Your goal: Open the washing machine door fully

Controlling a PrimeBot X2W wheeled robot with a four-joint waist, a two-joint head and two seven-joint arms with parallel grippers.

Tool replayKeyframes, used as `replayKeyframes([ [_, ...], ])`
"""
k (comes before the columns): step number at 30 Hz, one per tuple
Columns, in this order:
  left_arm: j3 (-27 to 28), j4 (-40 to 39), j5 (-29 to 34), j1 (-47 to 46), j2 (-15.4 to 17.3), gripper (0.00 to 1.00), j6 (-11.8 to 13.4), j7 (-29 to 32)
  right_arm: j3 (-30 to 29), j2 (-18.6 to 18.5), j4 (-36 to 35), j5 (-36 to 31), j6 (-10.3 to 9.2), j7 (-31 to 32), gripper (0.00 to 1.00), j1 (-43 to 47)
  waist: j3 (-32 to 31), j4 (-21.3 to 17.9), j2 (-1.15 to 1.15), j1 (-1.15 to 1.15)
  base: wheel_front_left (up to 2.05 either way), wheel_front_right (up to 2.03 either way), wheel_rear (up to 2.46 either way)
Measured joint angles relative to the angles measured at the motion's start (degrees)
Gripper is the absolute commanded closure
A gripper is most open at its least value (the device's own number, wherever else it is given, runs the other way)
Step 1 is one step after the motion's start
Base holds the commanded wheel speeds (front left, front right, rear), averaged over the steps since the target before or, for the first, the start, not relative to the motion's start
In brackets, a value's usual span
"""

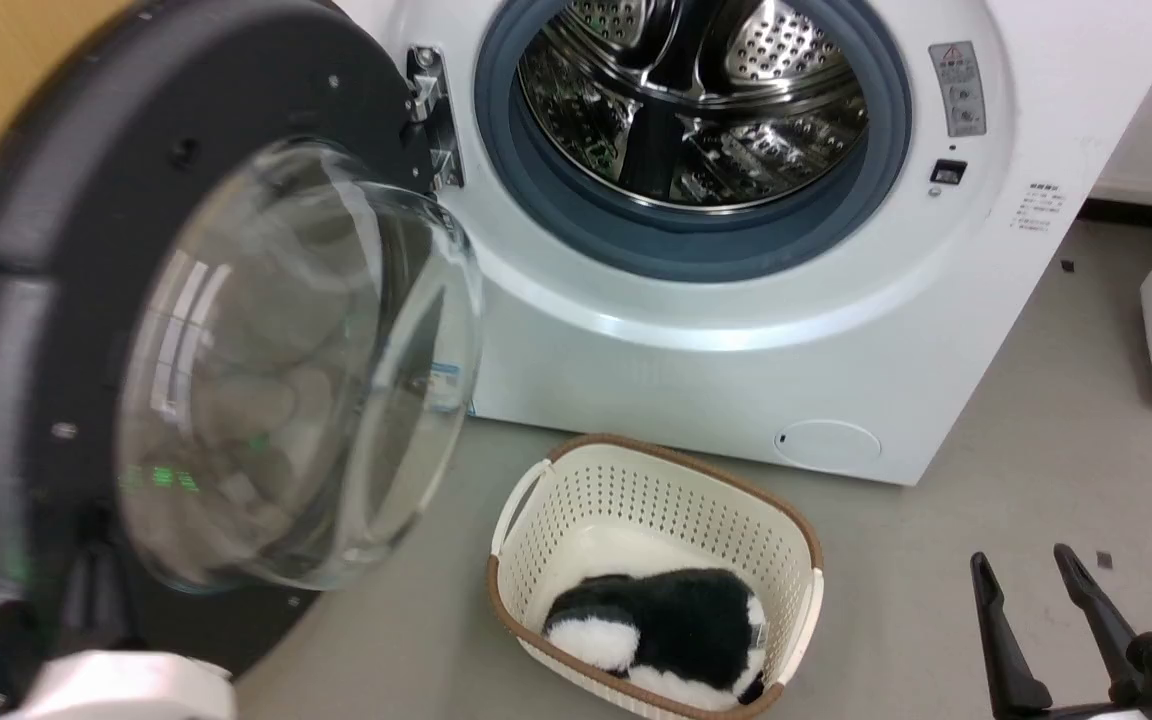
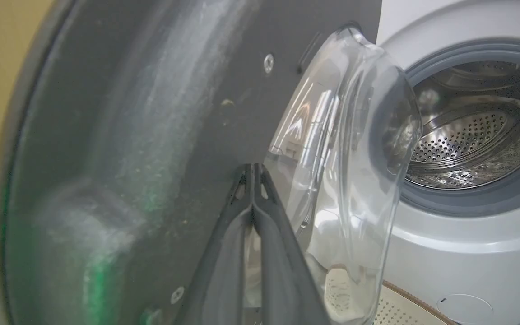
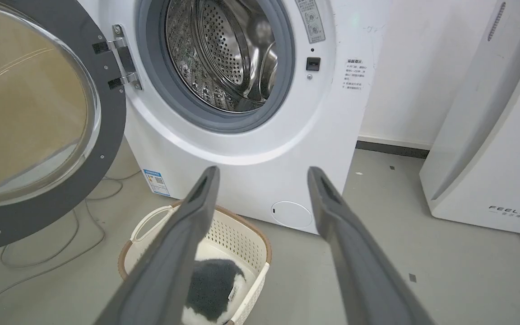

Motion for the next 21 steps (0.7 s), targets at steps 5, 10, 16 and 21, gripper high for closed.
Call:
replayKeyframes([
  [5, 4.6, 6.1, -3.5, -3.6, 2.3, 1.0, -2.7, -1.4, 0.0, 0.0, 0.0, 0.0, 0.0, 0.0, 0.0, -0.5, 1.3, 0.0, 0.0, 0.0, 0.0, 0.0, 0.0],
  [10, 9.2, 15.9, -6.9, -8.5, 5.2, 1.0, -6.5, -3.9, 0.0, 0.0, -0.1, 0.0, 0.0, 0.0, 0.0, -1.7, 2.7, -0.4, 0.0, 0.0, 0.0, 0.0, 0.0],
  [16, 13.4, 30.3, -8.0, -14.8, 7.6, 1.0, -11.6, -6.2, 0.0, 0.0, -0.1, -0.1, 0.0, 0.0, 0.0, -2.7, 3.9, -1.3, 0.0, 0.0, 0.0, 0.0, 0.0],
  [21, 16.4, 35.7, -5.8, -17.7, 7.8, 1.0, -14.3, -6.5, -0.1, 0.0, 0.2, -0.1, 0.0, 0.0, 0.0, -2.7, 3.7, -1.8, 0.0, 0.0, 0.0, 0.0, 0.0],
])
